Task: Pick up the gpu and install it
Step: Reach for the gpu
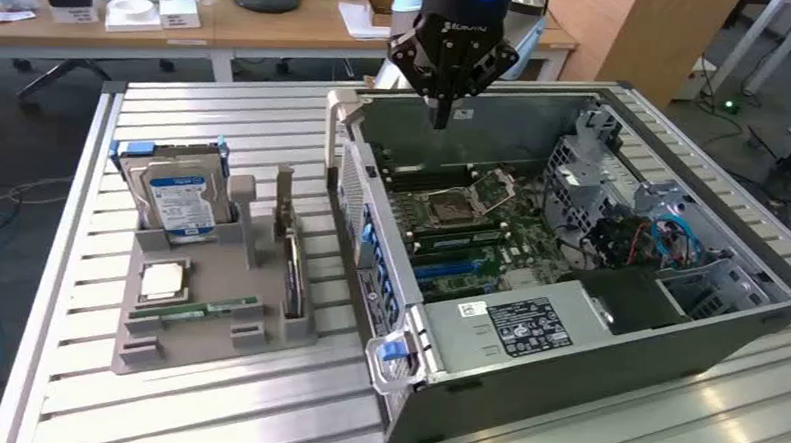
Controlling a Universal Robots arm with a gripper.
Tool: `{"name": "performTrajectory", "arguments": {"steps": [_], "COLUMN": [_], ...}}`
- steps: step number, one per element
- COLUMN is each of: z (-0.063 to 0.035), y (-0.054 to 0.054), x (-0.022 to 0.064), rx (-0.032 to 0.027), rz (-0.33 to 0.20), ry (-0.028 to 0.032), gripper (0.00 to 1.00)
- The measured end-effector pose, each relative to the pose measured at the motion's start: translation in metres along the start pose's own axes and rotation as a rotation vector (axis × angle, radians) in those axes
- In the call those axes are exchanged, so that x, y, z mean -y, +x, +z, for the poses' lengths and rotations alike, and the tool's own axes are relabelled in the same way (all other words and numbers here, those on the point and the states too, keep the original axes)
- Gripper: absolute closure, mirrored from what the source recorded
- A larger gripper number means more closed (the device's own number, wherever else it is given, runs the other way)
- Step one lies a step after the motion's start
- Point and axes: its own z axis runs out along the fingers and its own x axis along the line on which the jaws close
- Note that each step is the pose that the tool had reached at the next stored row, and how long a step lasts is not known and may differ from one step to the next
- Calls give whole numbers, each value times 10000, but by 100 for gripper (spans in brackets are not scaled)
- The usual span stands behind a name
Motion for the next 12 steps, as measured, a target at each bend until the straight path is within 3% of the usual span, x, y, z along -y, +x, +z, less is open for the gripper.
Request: {"name": "performTrajectory", "arguments": {"steps": [12], "z": [0], "y": [6], "x": [0], "rx": [0], "rz": [0], "ry": [0], "gripper": [89]}}
